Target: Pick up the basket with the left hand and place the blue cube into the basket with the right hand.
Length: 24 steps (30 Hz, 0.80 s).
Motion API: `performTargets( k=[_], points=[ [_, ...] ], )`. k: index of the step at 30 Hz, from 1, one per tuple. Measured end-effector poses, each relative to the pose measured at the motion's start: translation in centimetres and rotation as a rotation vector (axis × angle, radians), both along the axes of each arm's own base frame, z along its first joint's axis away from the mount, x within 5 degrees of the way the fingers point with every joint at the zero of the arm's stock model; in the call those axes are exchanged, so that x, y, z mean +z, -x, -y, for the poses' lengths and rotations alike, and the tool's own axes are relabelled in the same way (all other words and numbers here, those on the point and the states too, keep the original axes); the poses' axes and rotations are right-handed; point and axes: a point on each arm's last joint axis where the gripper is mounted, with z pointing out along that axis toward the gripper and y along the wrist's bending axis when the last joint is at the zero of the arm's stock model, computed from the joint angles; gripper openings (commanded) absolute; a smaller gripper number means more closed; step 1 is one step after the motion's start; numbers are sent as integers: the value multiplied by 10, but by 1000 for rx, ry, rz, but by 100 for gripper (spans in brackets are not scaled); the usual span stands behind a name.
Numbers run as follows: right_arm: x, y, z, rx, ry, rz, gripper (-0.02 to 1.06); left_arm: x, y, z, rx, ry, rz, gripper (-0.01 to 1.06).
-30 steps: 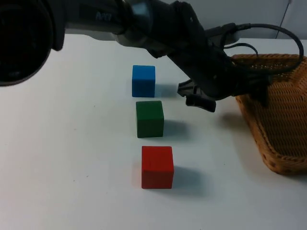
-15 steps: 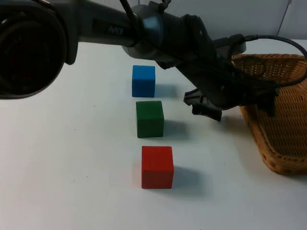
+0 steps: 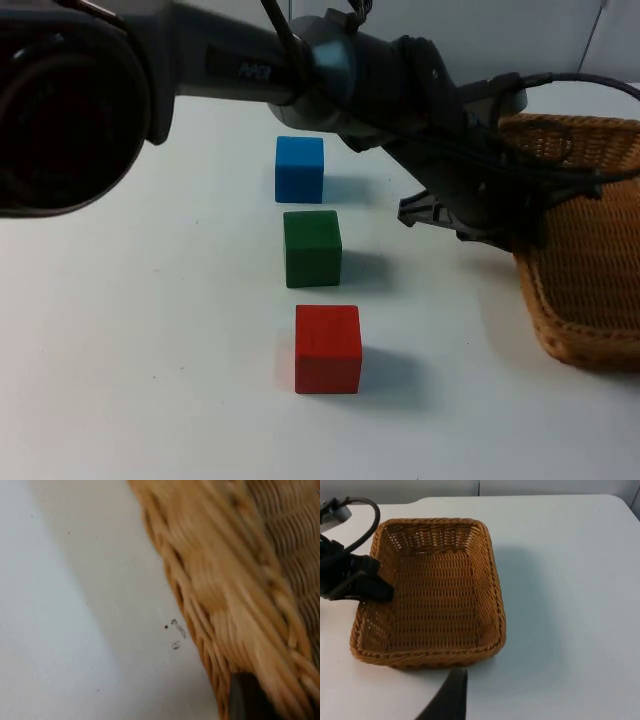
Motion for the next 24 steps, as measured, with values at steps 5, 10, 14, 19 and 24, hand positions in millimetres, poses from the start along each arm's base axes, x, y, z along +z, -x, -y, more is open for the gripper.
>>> performTargets(
  k=[5,10,14,19,24],
  points=[
    [0,0,0,0,0,0,104,0,-1,0,27,11,-12,0],
    [0,0,0,0,0,0,104,0,0,1,63,18,-41,0],
    [0,0,0,0,0,0,104,1,-1,0,80,19,-51,0],
    [0,0,0,0,0,0,104,16,-4,-4,108,13,-42,0],
    [0,0,0,0,0,0,104,52,-18,-22,149,48,-16,0]
  ],
)
